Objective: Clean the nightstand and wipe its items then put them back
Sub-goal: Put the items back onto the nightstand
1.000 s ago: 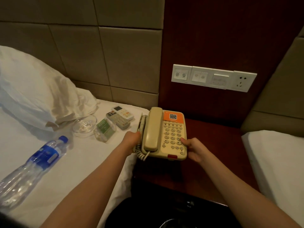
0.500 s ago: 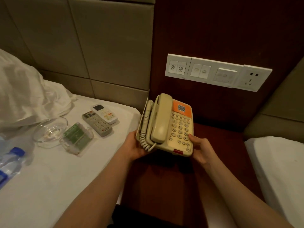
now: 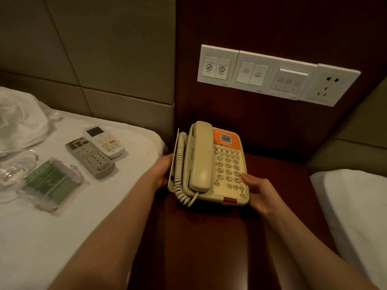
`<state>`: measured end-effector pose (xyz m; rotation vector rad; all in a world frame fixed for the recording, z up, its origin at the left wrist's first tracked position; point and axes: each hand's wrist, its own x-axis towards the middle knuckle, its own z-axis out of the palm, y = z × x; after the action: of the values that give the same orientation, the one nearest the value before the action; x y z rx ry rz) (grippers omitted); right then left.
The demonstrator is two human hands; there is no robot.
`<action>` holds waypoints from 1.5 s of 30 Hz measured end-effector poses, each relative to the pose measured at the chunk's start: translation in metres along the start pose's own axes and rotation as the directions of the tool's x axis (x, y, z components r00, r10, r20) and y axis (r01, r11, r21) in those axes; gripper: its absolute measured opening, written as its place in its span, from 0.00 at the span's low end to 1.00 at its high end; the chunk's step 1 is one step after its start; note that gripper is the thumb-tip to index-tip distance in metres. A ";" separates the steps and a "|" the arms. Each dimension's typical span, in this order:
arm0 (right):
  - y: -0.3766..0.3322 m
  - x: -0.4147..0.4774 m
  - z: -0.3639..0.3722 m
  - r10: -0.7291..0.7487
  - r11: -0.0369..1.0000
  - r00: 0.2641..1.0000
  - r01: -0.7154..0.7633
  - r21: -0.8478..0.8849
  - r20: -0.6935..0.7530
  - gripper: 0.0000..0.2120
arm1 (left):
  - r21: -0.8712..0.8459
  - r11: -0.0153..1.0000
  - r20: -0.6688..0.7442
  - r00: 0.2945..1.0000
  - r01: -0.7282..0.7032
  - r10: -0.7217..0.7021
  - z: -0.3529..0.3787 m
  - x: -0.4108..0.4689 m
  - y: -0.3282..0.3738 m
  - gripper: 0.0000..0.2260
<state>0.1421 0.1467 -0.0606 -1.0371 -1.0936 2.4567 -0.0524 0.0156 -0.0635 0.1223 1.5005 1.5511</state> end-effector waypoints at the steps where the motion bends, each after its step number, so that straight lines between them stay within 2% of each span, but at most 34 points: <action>1: -0.001 0.001 -0.003 0.002 1.000 1.000 -0.002 -0.007 0.005 0.15 | 0.060 0.998 -0.019 0.999 -0.034 0.035 -0.006 0.011 0.003 0.11; 3: -0.002 0.005 -0.007 -0.003 1.000 1.000 0.004 -0.021 0.008 0.16 | 0.158 0.983 -0.102 0.989 -0.094 0.111 -0.010 0.031 0.009 0.10; 6: -0.002 0.009 -0.014 -0.015 0.999 1.000 0.015 -0.029 -0.002 0.12 | 0.187 0.974 -0.265 0.948 -0.130 0.178 -0.009 0.044 0.018 0.06; 8: 0.000 0.013 -0.016 -0.011 0.999 1.000 0.011 -0.032 -0.008 0.10 | 0.071 0.986 -0.347 0.923 -0.149 0.165 -0.009 0.055 0.022 0.14; 10: 0.003 0.018 -0.016 -0.009 0.999 1.000 0.009 -0.052 -0.003 0.11 | -0.020 0.987 -0.414 0.900 -0.161 0.138 -0.010 0.060 0.030 0.17; 12: 0.008 0.023 -0.014 -0.011 0.997 1.000 0.012 -0.077 0.014 0.12 | -0.094 0.975 -0.425 0.894 -0.199 0.142 -0.021 0.069 0.038 0.12; 14: 0.011 0.027 -0.012 -0.008 0.995 1.000 0.011 -0.097 0.029 0.16 | -0.007 0.972 -0.363 0.906 -0.236 0.218 -0.034 0.072 0.039 0.06; 16: 0.012 0.029 -0.010 -0.008 0.993 0.999 0.012 -0.114 0.034 0.19 | 0.300 0.919 -0.196 0.926 -0.256 0.322 -0.039 0.070 0.035 0.08; 17: 0.012 0.030 -0.009 -0.011 0.993 0.999 0.015 -0.118 0.033 0.18 | 0.490 0.828 -0.118 0.920 -0.274 0.374 -0.039 0.071 0.031 0.12; 18: 0.012 0.031 -0.008 -0.015 0.993 1.000 0.018 -0.118 0.027 0.17 | 0.589 0.755 -0.072 0.911 -0.290 0.406 -0.038 0.072 0.027 0.15; 19: 0.011 0.032 -0.007 -0.019 0.993 1.000 0.020 -0.114 0.018 0.14 | 0.618 0.726 -0.066 0.900 -0.302 0.431 -0.036 0.074 0.024 0.17; 20: 0.011 0.033 -0.006 -0.022 0.994 1.000 0.023 -0.111 0.005 0.13 | 0.595 0.737 -0.089 0.886 -0.320 0.456 -0.034 0.075 0.024 0.18; 23: 0.011 0.037 -0.004 -0.026 0.996 1.000 0.025 -0.090 -0.016 0.12 | 0.356 0.868 -0.250 0.860 -0.345 0.445 -0.037 0.079 0.027 0.19; 24: 0.012 0.037 -0.004 -0.032 0.996 0.999 0.030 -0.083 -0.017 0.12 | 0.355 0.870 -0.285 0.847 -0.342 0.449 -0.038 0.079 0.027 0.18; 25: 0.012 0.038 -0.003 -0.039 0.996 0.999 0.038 -0.077 -0.018 0.12 | 0.457 0.826 -0.303 0.816 -0.329 0.493 -0.041 0.079 0.027 0.16; 26: 0.012 0.038 -0.003 -0.047 0.996 0.999 0.045 -0.073 -0.018 0.11 | 0.618 0.730 -0.280 0.786 -0.291 0.551 -0.043 0.076 0.028 0.15; 28: 0.012 0.038 -0.003 -0.056 0.996 0.998 0.056 -0.066 -0.007 0.11 | 0.876 0.443 -0.134 0.786 -0.190 0.603 -0.047 0.072 0.032 0.12; 30: 0.014 0.038 -0.005 -0.062 0.996 0.998 0.062 -0.064 0.006 0.11 | 0.967 0.222 -0.018 0.833 -0.126 0.553 -0.046 0.073 0.034 0.11; 31: 0.015 0.038 -0.007 -0.062 0.996 0.998 0.063 -0.060 0.011 0.12 | 0.980 0.169 -0.003 0.840 -0.105 0.543 -0.044 0.075 0.034 0.11; 32: 0.016 0.037 -0.008 -0.062 0.996 0.998 0.062 -0.061 0.014 0.14 | 0.982 0.157 -0.004 0.831 -0.100 0.557 -0.041 0.075 0.034 0.11; 33: 0.017 0.037 -0.009 -0.062 0.996 0.998 0.063 -0.068 0.020 0.16 | 0.971 0.214 -0.038 0.809 -0.110 0.587 -0.040 0.076 0.034 0.11; 35: 0.016 0.038 -0.010 -0.054 0.993 0.998 0.057 -0.102 0.029 0.19 | 0.869 0.476 -0.210 0.773 -0.133 0.598 -0.040 0.078 0.036 0.10; 37: 0.014 0.039 -0.011 -0.039 0.991 0.999 0.043 -0.129 0.035 0.14 | 0.675 0.731 -0.410 0.773 -0.101 0.485 -0.042 0.081 0.040 0.13; 39: 0.014 0.041 -0.011 -0.036 0.990 0.999 0.040 -0.135 0.034 0.12 | 0.443 0.892 -0.495 0.805 -0.090 0.327 -0.040 0.086 0.045 0.13; 41: 0.014 0.042 -0.010 -0.034 0.989 0.999 0.037 -0.140 0.024 0.12 | 0.205 0.969 -0.495 0.839 -0.138 0.225 -0.037 0.088 0.049 0.12; 42: 0.015 0.042 -0.010 -0.036 0.990 0.999 0.039 -0.137 0.021 0.13 | 0.160 0.974 -0.485 0.846 -0.163 0.221 -0.036 0.089 0.051 0.13; 45: 0.018 0.041 -0.006 -0.061 0.993 0.998 0.061 -0.105 0.000 0.13 | 0.262 0.932 -0.442 0.828 -0.249 0.346 -0.031 0.091 0.054 0.13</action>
<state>0.1181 0.1577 -0.0980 -1.0219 -1.2465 2.3714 -0.1515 0.0635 -0.0730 0.0894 2.1138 1.7654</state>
